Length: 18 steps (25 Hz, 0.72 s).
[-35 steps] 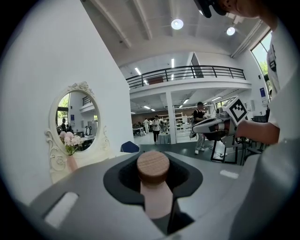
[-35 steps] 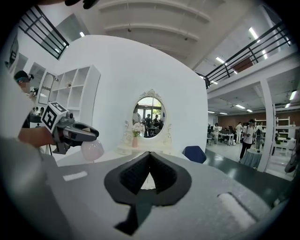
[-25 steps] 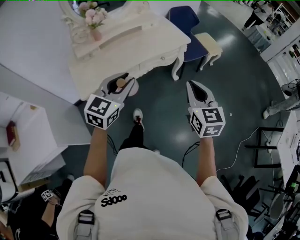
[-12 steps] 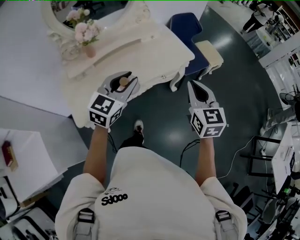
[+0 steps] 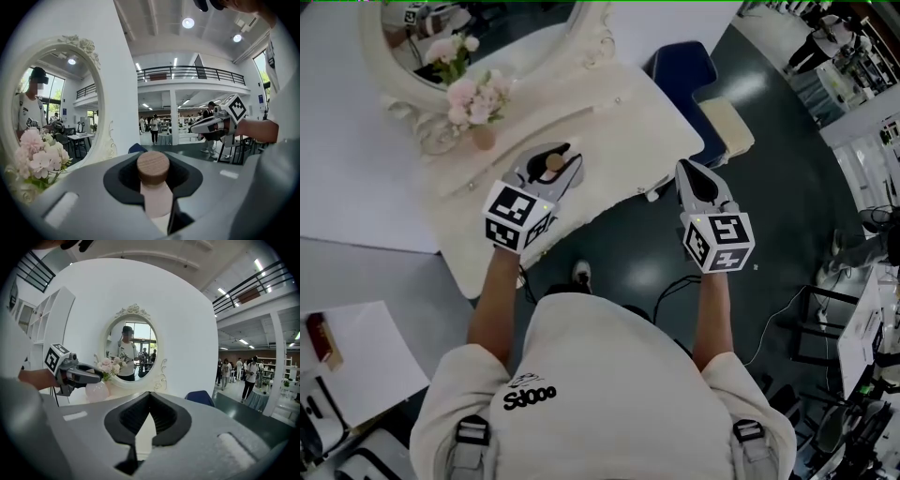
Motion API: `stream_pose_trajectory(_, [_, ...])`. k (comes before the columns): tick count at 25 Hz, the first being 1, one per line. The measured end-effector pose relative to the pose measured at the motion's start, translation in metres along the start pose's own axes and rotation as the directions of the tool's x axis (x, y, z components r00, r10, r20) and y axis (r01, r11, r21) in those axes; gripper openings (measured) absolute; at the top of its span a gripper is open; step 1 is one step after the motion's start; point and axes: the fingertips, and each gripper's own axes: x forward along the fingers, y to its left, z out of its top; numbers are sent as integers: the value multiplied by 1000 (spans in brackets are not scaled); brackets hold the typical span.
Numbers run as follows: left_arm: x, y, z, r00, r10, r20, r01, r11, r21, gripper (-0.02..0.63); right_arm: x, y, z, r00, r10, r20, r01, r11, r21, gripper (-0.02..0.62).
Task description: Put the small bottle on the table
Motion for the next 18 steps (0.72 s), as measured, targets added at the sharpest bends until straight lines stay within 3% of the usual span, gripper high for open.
stream_pose_trajectory(7, [44,51,-10,1000,-12,-4,12,999,-42,120,55,-13,-2,999,12,-51,-13,1000,-17,2])
stream_pose_trajectory(18, [108,78,-10,997,19,-73,-26,996,-86,120,106,-59,7,992,81,-98,-81,997,-1,2])
